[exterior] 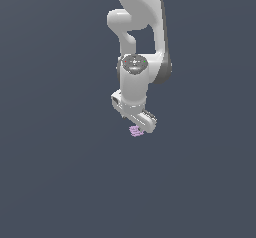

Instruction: Pick up the object and move it to a goal position.

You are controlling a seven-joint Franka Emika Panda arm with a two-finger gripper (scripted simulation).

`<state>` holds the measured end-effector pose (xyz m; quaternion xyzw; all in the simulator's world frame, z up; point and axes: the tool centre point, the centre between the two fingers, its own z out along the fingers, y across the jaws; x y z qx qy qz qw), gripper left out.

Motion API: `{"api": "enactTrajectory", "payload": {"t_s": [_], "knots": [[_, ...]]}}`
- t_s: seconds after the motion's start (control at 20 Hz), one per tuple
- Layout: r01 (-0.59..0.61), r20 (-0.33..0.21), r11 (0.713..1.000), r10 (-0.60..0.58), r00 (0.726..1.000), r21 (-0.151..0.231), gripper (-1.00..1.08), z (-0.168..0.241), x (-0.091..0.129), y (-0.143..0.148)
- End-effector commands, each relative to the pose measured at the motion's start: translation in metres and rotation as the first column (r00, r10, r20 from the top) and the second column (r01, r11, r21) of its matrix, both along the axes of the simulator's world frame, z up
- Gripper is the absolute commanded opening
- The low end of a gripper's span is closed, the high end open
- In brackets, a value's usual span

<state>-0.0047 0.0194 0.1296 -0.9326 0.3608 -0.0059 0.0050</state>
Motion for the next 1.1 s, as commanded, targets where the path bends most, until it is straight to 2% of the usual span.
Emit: {"api": "enactTrajectory", "payload": {"t_s": [0.0,0.25,0.6,1.05], "knots": [[0.066,-0.002,0.998,-0.066,0.998,0.001,1.00,-0.005,-0.002,0.003],[0.193,-0.007,0.981,-0.193,0.981,0.001,1.00,-0.014,-0.007,0.010],[0.352,-0.012,0.936,-0.352,0.936,-0.001,1.00,-0.026,-0.013,0.018],[0.466,-0.014,0.885,-0.466,0.885,-0.004,1.00,-0.035,-0.018,0.023]]}}
